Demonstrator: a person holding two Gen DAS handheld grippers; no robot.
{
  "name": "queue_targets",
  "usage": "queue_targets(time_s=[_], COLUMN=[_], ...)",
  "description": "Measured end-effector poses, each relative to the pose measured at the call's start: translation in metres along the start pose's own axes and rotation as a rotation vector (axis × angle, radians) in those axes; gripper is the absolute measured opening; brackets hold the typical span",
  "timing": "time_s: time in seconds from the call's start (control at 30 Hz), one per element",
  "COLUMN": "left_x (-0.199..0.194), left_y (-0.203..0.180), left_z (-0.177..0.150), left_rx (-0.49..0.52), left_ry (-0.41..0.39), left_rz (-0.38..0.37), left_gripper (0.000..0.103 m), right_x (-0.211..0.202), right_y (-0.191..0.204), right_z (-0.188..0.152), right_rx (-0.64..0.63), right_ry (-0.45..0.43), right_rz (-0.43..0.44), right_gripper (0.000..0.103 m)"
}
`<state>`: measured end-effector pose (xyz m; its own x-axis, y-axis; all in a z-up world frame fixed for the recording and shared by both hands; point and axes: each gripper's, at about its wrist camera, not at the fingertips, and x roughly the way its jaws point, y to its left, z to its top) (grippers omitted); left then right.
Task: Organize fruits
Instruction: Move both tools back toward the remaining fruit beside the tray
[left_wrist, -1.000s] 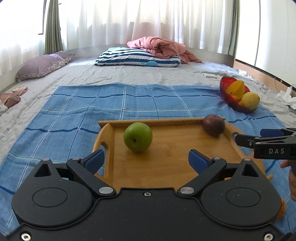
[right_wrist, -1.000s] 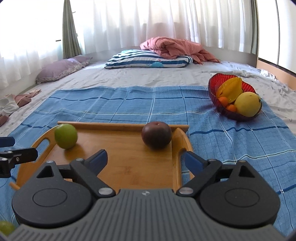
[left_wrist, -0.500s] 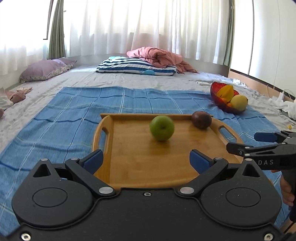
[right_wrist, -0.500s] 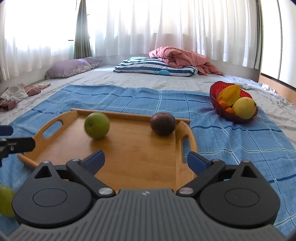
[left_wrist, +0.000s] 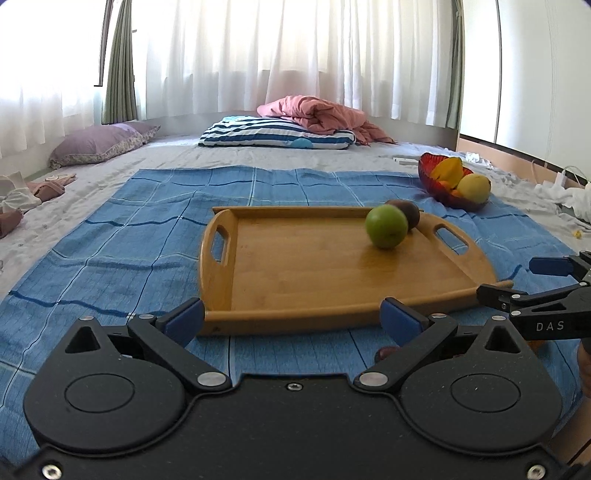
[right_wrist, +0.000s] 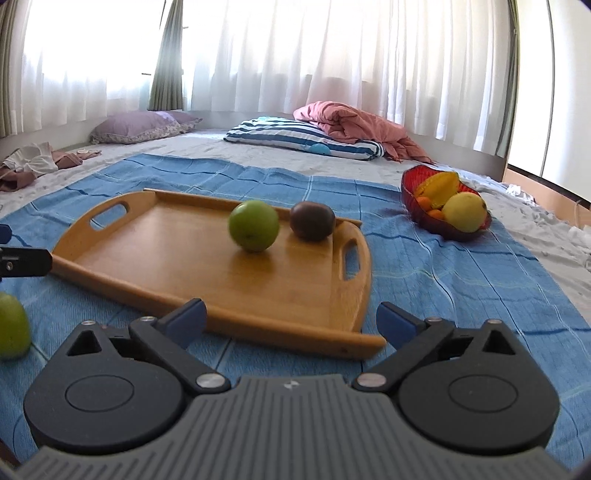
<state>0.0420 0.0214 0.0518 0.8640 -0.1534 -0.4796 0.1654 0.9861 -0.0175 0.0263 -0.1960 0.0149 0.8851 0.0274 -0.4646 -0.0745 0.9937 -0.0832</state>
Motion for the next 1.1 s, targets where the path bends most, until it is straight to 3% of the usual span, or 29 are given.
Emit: queue_targets(time_s=[0.53, 1.1], left_x=[-0.024, -0.025], left_y=[-0.009, -0.011], left_z=[-0.033, -0.051], left_rx=[0.018, 0.009], left_ry=[-0.003, 0.04], left_rz=[0.033, 0.048], left_gripper=[0.102, 0.1], right_x=[-0.026, -0.031], right_y=[-0.004, -0.002], right_z=[-0.037, -0.052], right_rx=[0.034, 0.061], right_ry=[0.008, 0.007], right_rz=[-0.067, -0.101], right_gripper=[0.103, 0.103])
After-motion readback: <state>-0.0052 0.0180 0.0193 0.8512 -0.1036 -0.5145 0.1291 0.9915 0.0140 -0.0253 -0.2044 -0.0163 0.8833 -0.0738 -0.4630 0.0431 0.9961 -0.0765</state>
